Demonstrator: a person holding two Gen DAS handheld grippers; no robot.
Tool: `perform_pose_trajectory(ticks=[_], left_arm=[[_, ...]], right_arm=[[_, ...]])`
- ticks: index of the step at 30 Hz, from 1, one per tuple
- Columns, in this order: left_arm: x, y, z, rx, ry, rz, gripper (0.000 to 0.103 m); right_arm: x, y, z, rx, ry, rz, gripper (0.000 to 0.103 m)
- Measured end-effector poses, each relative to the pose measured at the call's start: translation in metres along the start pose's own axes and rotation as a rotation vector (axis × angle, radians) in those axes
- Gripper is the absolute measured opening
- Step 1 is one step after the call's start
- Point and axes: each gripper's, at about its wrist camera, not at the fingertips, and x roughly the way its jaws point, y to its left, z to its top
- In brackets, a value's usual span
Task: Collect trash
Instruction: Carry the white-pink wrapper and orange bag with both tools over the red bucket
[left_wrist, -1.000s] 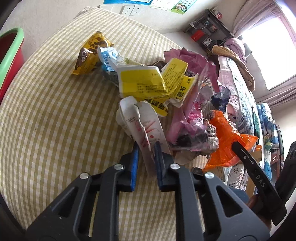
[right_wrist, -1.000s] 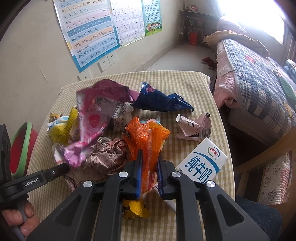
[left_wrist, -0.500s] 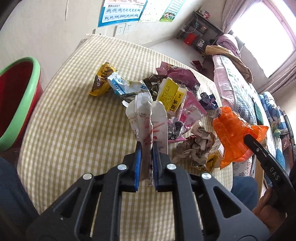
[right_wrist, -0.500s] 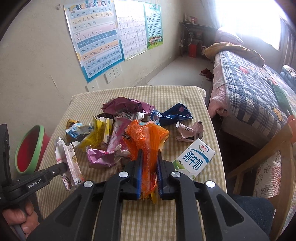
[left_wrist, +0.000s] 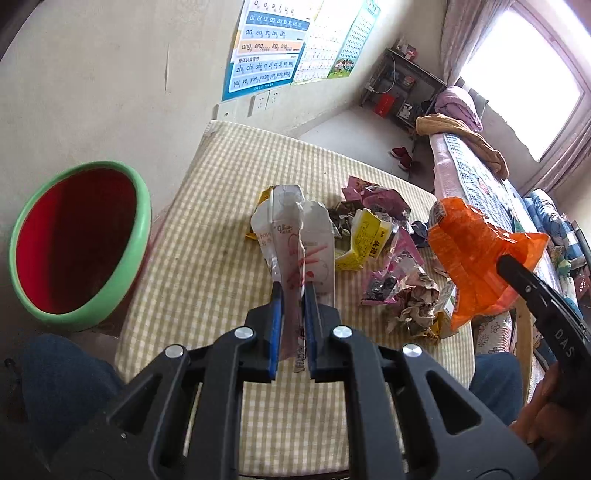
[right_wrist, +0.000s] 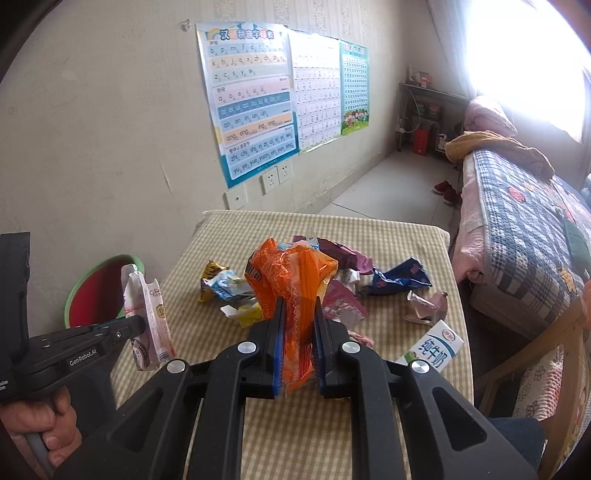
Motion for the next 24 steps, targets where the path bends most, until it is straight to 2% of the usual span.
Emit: perform_pose_trajectory(ticks=[15, 24], left_arm=[[-0.034, 0.077, 0.016, -0.070, -0.065, 0.097, 0.011], [-0.053, 0.128, 0.017, -0.128, -0.108, 0.185, 0.011]], right_arm=[[0.026, 0.091, 0.023, -0.107, 0.004, 0.145, 0.013], [0.044, 0.157, 0.033, -0.192, 0.007, 0.248, 0.013]])
